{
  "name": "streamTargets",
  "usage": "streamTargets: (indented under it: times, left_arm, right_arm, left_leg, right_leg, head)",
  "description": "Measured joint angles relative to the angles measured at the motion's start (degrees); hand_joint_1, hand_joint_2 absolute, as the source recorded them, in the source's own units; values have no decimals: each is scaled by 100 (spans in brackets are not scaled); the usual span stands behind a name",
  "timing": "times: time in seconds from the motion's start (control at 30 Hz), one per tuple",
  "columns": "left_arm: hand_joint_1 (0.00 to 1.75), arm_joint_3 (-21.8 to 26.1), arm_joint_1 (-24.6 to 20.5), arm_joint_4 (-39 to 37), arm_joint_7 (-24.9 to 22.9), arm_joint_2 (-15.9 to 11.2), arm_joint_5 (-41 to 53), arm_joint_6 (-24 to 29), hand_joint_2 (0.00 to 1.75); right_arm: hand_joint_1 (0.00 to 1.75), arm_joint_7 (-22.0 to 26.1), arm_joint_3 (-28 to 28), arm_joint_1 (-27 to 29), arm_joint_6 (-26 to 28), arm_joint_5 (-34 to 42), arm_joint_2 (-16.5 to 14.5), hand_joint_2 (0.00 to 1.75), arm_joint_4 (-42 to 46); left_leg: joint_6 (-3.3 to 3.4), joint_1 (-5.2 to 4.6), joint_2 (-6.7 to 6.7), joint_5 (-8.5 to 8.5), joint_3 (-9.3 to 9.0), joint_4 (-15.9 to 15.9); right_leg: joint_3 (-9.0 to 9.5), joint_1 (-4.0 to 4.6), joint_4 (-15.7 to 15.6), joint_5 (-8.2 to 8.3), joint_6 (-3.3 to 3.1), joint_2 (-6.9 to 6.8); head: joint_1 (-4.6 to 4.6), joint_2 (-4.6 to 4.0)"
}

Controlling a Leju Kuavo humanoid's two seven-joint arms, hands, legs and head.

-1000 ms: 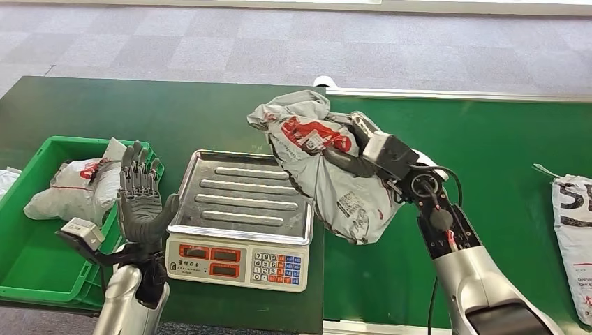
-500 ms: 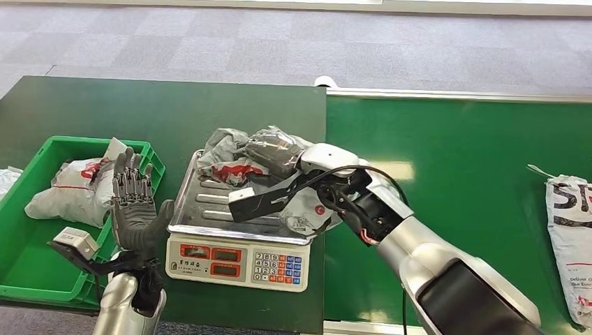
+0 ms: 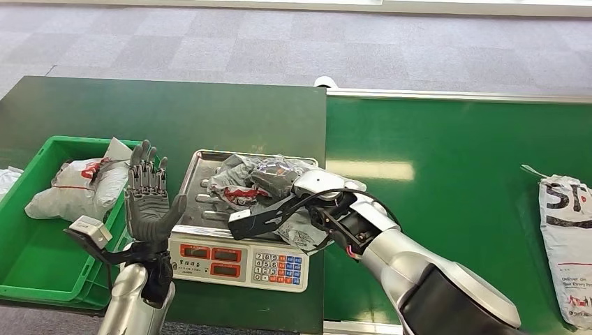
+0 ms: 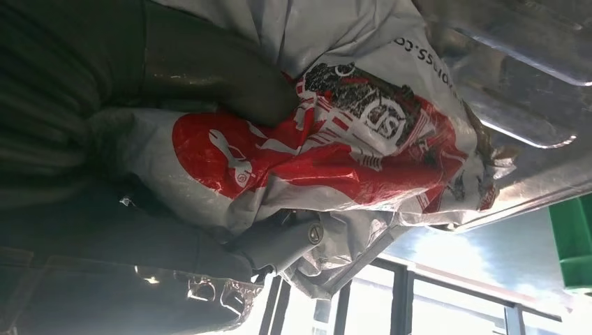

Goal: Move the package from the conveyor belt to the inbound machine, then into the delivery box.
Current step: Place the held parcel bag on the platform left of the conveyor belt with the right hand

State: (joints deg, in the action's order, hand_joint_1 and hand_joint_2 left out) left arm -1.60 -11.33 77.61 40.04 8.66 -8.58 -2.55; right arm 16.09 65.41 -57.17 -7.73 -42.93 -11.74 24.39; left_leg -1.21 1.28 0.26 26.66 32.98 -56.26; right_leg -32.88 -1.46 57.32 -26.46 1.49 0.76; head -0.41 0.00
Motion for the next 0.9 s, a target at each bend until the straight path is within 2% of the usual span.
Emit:
streamTargets:
  times: [0.07,0.1,0.2,0.23,0.33,0.43,0.53,0.6,0.73,0.9]
  left_arm:
    - [0,-23,-11,-36,1,0,-7,-2,175]
    - [0,-33,-17,-52,0,0,-9,-2,175]
    - [0,-59,-54,-106,0,-2,-13,-14,175]
    - [0,-68,-70,-125,0,-4,-16,-23,175]
    - [0,-90,-109,-181,0,-7,-39,-43,175]
    - [0,-96,-123,-212,1,-8,-53,-48,175]
    - [0,-98,-129,-226,1,-8,-56,-64,175]
    - [0,-99,-154,-246,0,-8,-59,-73,175]
    - [0,-98,-215,-307,0,-7,-52,-95,175]
    - [0,-87,-223,-320,0,-5,-13,-140,175]
  right_arm:
    - [175,-31,9,-10,16,-9,-9,175,-64]
    - [168,-57,12,-14,26,-15,-12,175,-91]
    - [42,-191,19,-17,85,-33,-14,175,-169]
    - [4,-234,20,-17,128,-40,-11,175,-196]
    - [0,-382,8,-11,416,-89,14,175,-264]
    - [0,-414,-84,41,1068,-89,48,175,-297]
    - [0,-129,-353,144,1901,101,79,175,-279]
    - [0,137,-625,215,2182,300,88,175,-188]
    - [0,483,-1195,450,2155,592,120,175,255]
    - [0,656,-1725,875,1989,797,224,175,999]
  left_leg:
    - [0,0,0,0,-2,0]
    - [0,0,0,0,-3,0]
    - [0,0,0,0,-6,0]
    - [0,0,0,0,-8,0]
    - [1,0,1,-1,-10,0]
    - [1,0,1,-1,-10,-1]
    - [1,0,3,-1,-9,-1]
    - [0,0,3,-1,-8,-1]
    - [0,1,3,0,-5,0]
    - [0,0,3,1,-1,0]
  right_leg:
    - [2,0,0,0,0,0]
    - [2,0,0,0,0,0]
    - [5,0,0,0,0,0]
    - [7,0,-1,0,0,-1]
    - [9,0,-1,1,0,0]
    - [9,0,-1,1,0,0]
    - [7,0,0,2,-1,0]
    - [5,0,0,2,0,0]
    - [2,1,0,0,0,0]
    - [0,0,0,-1,0,0]
  head:
    - [0,0]
    - [0,0]
    - [0,0]
    - [0,0]
    - [1,0]
    - [1,0]
    - [0,0]
    - [0,0]
    - [0,0]
    - [1,0]
